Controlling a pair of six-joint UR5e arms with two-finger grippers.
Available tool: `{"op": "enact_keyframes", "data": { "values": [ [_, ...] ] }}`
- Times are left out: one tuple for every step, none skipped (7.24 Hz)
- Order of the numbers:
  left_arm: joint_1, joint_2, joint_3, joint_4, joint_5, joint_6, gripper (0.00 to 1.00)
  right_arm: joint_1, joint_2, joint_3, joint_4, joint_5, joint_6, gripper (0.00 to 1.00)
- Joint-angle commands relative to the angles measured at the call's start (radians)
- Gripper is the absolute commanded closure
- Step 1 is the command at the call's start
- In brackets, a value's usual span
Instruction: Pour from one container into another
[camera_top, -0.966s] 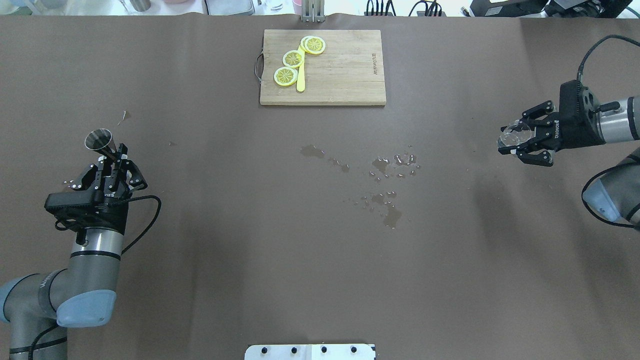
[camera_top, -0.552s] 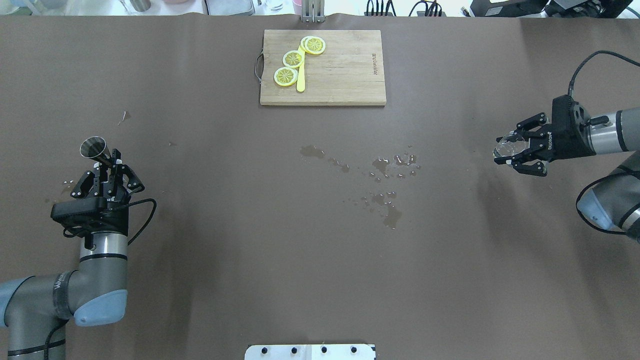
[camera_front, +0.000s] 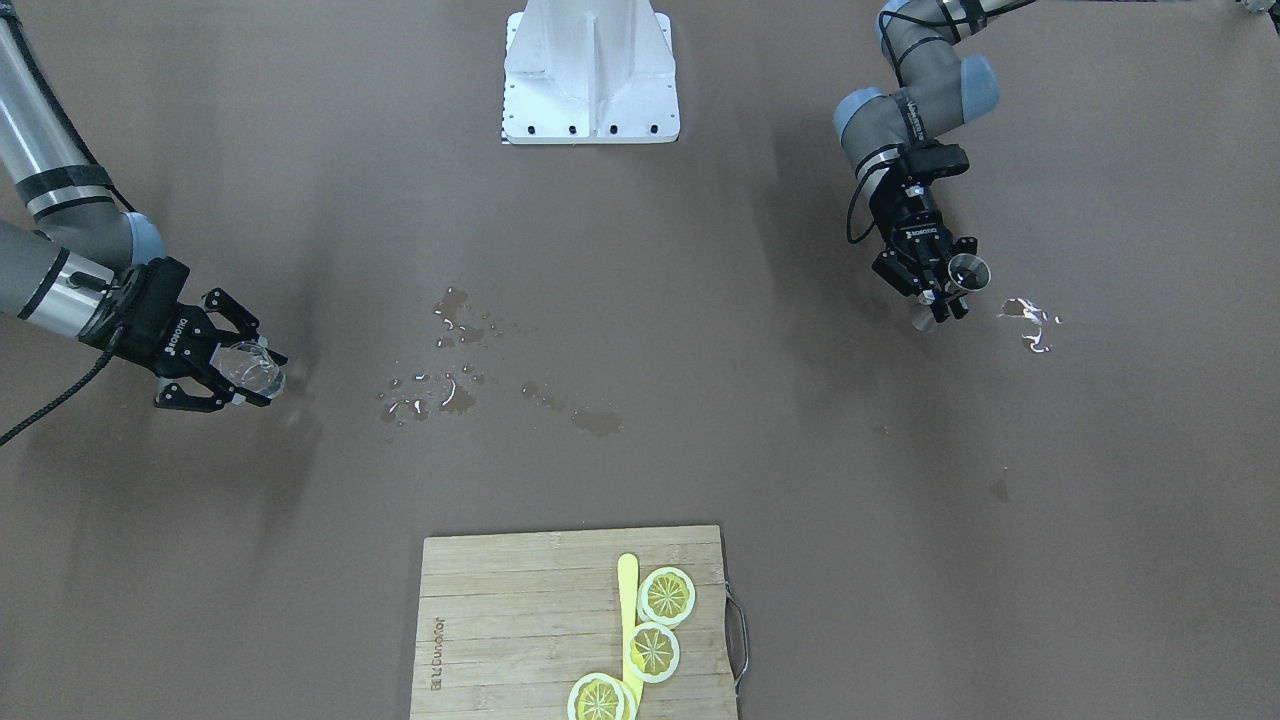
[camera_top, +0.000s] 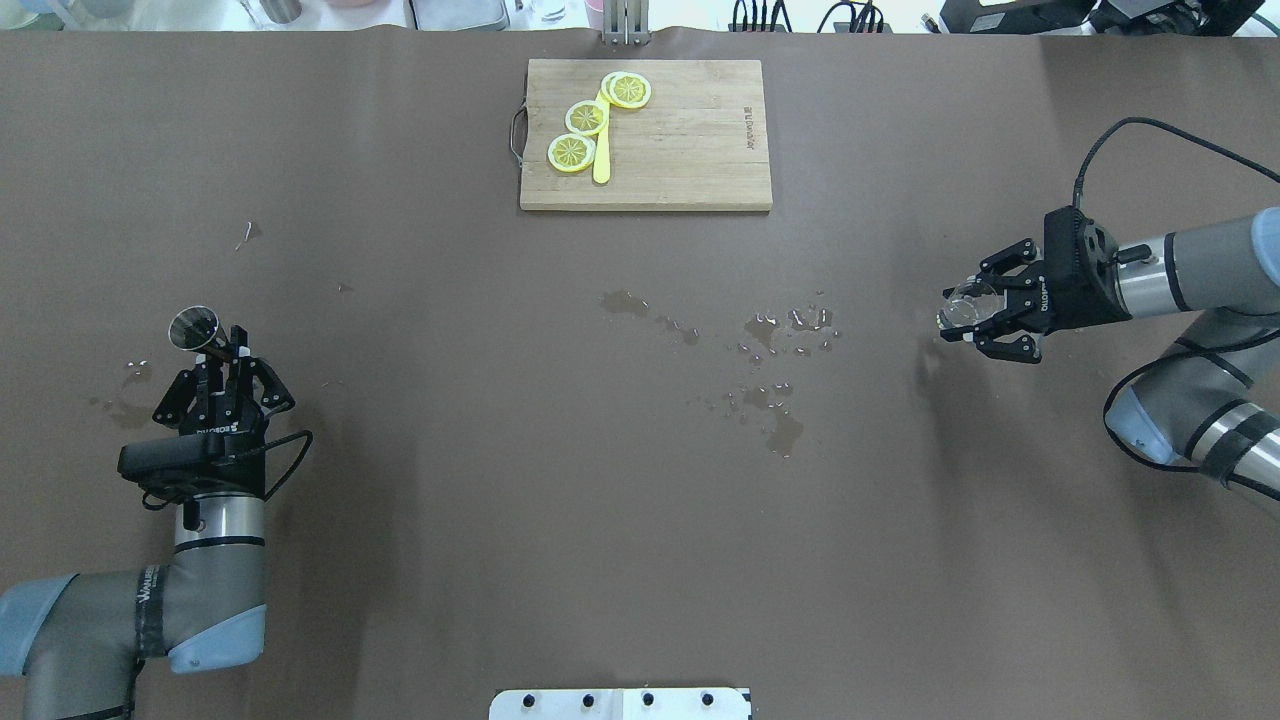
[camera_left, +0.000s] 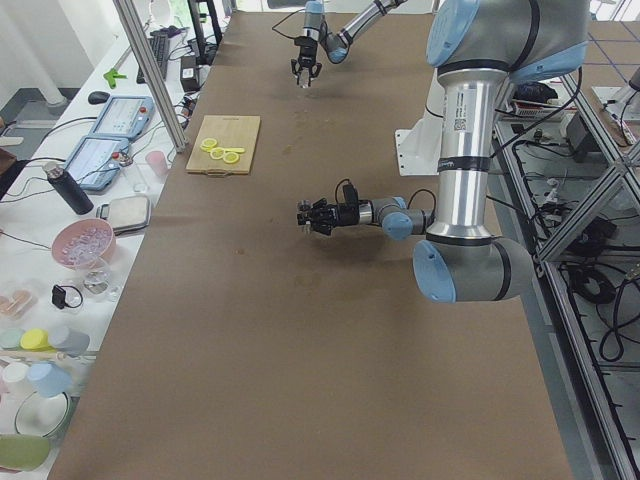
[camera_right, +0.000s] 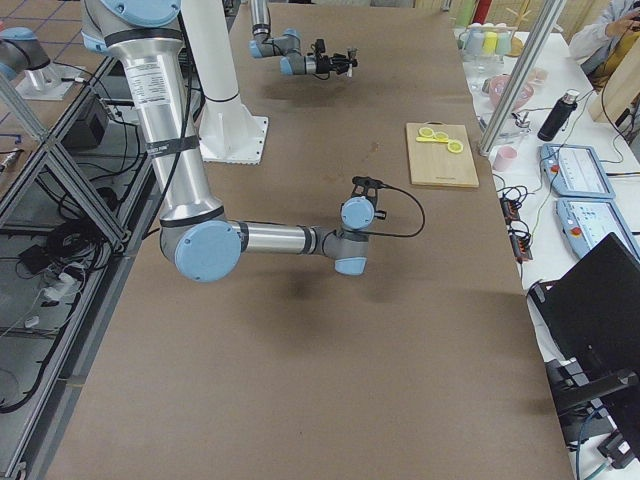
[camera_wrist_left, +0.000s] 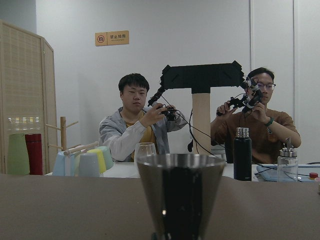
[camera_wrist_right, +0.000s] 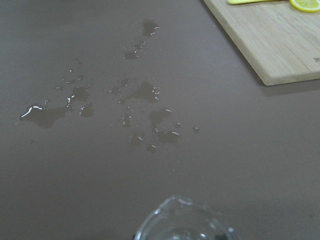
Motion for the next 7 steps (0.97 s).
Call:
{"op": "enact_keyframes", "data": {
  "values": [
    [0.010,-0.006,0.000,0.148,0.034,-0.141,1.00,-0.025,0.049,-0.042,0.000,-0.023,0.004,1.00],
    [0.028,-0.006,0.006,0.150,0.034,-0.143,1.00,-0.028,0.062,-0.062,0.000,-0.034,0.004,1.00],
    [0.030,-0.006,0.003,0.150,0.034,-0.143,1.00,-0.034,0.064,-0.067,0.000,-0.037,0.004,1.00],
    [0.033,-0.008,0.002,0.150,0.034,-0.143,1.00,-0.040,0.062,-0.071,0.000,-0.040,0.004,1.00],
    [0.034,-0.008,0.001,0.154,0.034,-0.141,1.00,-0.043,0.062,-0.082,0.001,-0.040,0.004,1.00],
    [0.036,-0.008,0.001,0.156,0.034,-0.141,0.98,-0.045,0.062,-0.084,0.001,-0.041,0.004,1.00],
    [0.039,-0.008,0.001,0.157,0.034,-0.141,0.56,-0.049,0.062,-0.084,0.001,-0.049,0.004,1.00]
  ]
}}
